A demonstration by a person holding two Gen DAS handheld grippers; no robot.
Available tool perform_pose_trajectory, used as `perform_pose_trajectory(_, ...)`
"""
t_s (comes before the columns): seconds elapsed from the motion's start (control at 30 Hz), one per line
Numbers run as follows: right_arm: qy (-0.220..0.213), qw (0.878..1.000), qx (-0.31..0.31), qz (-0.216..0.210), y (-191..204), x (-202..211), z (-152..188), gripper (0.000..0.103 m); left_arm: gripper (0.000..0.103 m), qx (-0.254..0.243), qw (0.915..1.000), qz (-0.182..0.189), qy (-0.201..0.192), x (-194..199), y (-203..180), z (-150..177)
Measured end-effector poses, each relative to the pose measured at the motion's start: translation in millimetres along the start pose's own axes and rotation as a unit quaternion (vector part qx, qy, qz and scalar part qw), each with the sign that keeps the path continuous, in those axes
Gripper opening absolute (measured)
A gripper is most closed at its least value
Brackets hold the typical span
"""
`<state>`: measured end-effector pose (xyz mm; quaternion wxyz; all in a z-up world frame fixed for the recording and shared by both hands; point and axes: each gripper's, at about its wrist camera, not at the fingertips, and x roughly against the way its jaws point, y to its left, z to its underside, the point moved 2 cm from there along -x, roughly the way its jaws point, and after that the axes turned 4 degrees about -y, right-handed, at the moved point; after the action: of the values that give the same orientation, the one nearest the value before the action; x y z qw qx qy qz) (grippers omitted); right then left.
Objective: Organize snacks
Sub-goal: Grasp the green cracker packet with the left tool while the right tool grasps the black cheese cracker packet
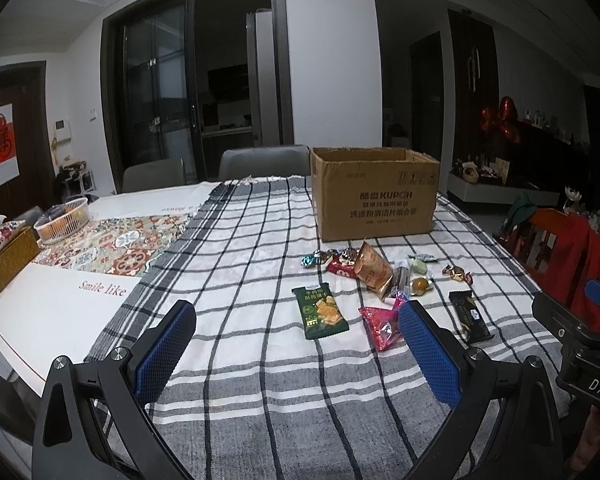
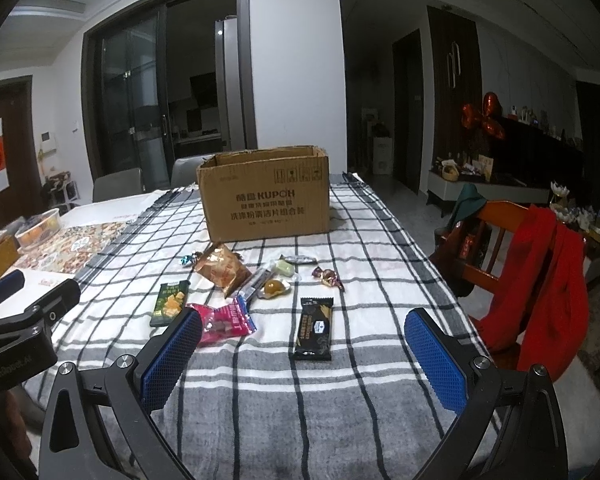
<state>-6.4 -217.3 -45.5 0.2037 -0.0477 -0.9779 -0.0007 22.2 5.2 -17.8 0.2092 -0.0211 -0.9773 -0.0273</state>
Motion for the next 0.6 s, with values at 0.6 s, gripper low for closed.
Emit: perform_pose_trajectory(0.6,0.054,0.998,-0.016,0.018,-4.0,-82.3,-4.5,0.088,0.089,-0.001,0.9985,0.004,0.054,-79.6,-1.5,-11.1)
